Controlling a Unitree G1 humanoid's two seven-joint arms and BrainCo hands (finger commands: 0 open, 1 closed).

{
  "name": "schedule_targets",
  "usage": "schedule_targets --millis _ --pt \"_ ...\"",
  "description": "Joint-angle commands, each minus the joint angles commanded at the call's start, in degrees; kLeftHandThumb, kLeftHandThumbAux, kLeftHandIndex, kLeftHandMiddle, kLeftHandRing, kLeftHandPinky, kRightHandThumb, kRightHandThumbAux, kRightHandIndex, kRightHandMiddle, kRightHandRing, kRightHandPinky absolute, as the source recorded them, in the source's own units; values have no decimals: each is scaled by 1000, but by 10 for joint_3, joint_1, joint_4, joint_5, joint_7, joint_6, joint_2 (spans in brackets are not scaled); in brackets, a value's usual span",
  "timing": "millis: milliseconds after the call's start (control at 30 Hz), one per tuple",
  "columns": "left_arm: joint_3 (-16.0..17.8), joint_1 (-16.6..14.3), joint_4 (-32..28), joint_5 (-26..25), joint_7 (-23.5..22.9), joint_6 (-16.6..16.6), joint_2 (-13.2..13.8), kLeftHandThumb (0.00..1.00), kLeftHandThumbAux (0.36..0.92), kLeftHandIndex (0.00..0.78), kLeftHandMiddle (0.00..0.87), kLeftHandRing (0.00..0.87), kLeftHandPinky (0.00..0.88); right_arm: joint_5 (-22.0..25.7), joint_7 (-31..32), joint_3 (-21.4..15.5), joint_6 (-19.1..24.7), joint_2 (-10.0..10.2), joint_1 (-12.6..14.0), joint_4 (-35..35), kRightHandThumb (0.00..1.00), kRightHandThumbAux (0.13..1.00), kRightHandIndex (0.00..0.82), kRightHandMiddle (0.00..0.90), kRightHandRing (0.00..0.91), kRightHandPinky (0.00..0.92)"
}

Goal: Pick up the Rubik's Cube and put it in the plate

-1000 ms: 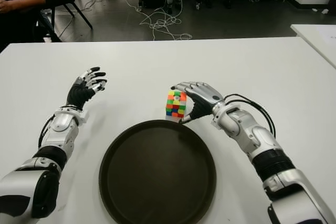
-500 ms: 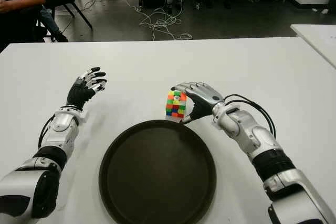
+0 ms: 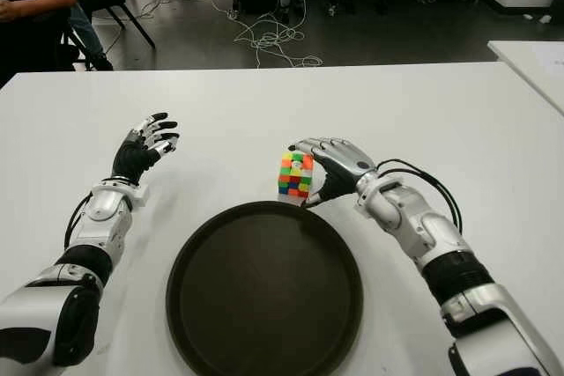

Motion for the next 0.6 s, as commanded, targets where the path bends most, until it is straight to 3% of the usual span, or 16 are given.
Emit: schedule_targets --millis 600 --pt "5 0 -1 -8 -13 -2 -2 95 786 185 248 272 322 -17 -44 24 9 21 -23 47 0 739 153 194 193 170"
